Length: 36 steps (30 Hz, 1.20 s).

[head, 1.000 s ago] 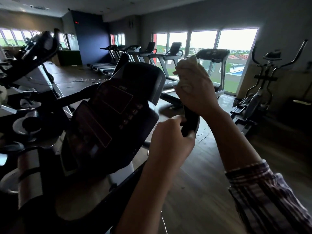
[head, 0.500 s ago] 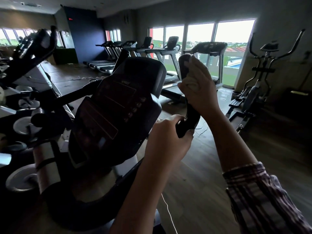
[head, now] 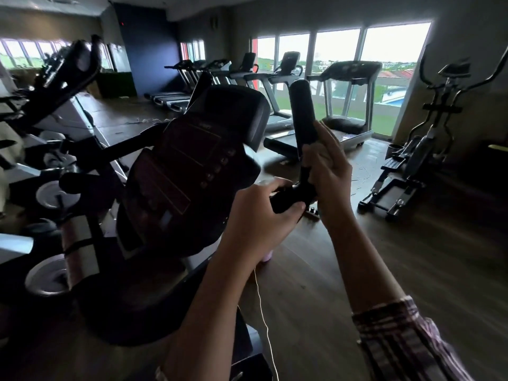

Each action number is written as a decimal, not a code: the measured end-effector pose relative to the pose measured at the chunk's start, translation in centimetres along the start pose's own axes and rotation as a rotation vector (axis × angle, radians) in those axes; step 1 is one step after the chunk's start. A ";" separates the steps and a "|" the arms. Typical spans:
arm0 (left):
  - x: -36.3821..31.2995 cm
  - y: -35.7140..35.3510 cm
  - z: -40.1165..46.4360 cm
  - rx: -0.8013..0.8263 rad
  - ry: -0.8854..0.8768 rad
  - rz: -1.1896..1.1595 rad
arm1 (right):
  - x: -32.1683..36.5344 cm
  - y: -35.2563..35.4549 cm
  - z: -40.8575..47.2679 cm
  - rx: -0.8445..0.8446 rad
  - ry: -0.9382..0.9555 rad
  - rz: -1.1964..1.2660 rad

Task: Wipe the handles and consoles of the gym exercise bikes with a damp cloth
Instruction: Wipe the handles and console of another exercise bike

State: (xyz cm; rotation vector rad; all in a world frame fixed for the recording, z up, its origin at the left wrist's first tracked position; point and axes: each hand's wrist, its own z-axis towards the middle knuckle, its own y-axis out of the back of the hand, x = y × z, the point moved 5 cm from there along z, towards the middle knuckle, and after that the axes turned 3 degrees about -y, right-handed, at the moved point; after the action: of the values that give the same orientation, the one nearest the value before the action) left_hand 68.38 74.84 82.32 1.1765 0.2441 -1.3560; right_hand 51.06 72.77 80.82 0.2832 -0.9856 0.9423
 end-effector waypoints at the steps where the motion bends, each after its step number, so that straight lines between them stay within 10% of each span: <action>1: 0.0 -0.1 0.0 0.002 -0.004 0.004 | -0.6 0.1 -0.7 -0.020 -0.012 0.030; 14: -0.2 0.2 -0.7 -0.036 -0.002 0.038 | -0.3 0.0 -3.7 -0.111 0.054 0.077; 36: 2.2 4.6 -4.5 0.129 -0.163 0.014 | 5.5 -4.4 -9.2 0.030 0.423 -0.723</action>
State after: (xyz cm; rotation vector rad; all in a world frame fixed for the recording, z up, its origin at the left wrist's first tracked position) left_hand 74.97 75.88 80.99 1.1634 0.0323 -1.4646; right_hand 61.02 78.70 81.01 0.4083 -0.4176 0.3274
